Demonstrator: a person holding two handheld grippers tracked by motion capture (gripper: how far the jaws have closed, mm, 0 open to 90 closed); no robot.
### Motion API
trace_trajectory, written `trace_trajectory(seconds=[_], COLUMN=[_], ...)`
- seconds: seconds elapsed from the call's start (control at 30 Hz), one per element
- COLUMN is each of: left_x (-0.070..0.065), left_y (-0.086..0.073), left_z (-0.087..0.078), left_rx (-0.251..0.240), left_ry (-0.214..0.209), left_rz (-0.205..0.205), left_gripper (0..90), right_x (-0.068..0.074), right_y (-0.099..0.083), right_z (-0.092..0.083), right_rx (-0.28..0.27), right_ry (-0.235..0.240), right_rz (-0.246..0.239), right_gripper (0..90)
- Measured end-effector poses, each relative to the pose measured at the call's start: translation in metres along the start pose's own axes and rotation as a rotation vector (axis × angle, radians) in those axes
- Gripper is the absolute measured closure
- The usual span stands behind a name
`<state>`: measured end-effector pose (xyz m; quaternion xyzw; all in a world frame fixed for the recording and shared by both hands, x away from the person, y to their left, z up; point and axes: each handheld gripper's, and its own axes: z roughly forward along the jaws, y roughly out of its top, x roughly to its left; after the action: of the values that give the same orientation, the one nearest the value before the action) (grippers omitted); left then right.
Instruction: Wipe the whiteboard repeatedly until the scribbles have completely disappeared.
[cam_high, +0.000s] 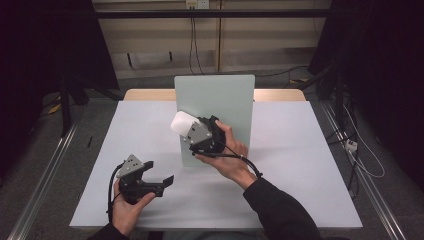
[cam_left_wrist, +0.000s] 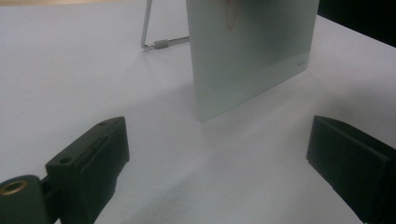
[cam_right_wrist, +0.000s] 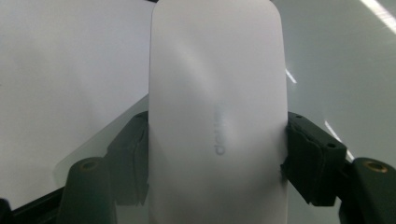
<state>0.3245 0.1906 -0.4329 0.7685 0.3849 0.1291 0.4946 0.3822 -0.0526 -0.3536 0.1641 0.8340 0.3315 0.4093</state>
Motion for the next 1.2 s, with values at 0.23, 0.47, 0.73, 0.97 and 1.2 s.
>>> trace_trajectory(seconds=[0.23,0.47,0.73,0.97,1.2], left_x=[0.000,0.000,0.001,0.000,0.001], left_y=[0.000,0.000,0.000,0.000,0.000], left_z=[0.000,0.000,0.000,0.000,-0.001], left_rx=[0.000,0.000,-0.006,-0.001,-0.007], left_ry=[0.000,0.002,0.002,0.002,0.000], left_rz=[0.000,-0.001,-0.010,-0.003,-0.009], left_gripper=[5.6,5.6,5.6,5.6,5.6], right_x=[-0.027,-0.002,0.034,0.029,0.004], right_y=[0.007,-0.004,-0.019,-0.014,0.002], right_z=[-0.008,-0.002,0.008,0.007,0.002], right_rx=[-0.036,-0.007,0.037,0.027,0.000], right_ry=[-0.060,-0.025,0.070,0.062,-0.006], right_rz=[0.045,0.005,-0.035,-0.017,0.027], right_gripper=[31.6,31.6,31.6,31.6,31.6])
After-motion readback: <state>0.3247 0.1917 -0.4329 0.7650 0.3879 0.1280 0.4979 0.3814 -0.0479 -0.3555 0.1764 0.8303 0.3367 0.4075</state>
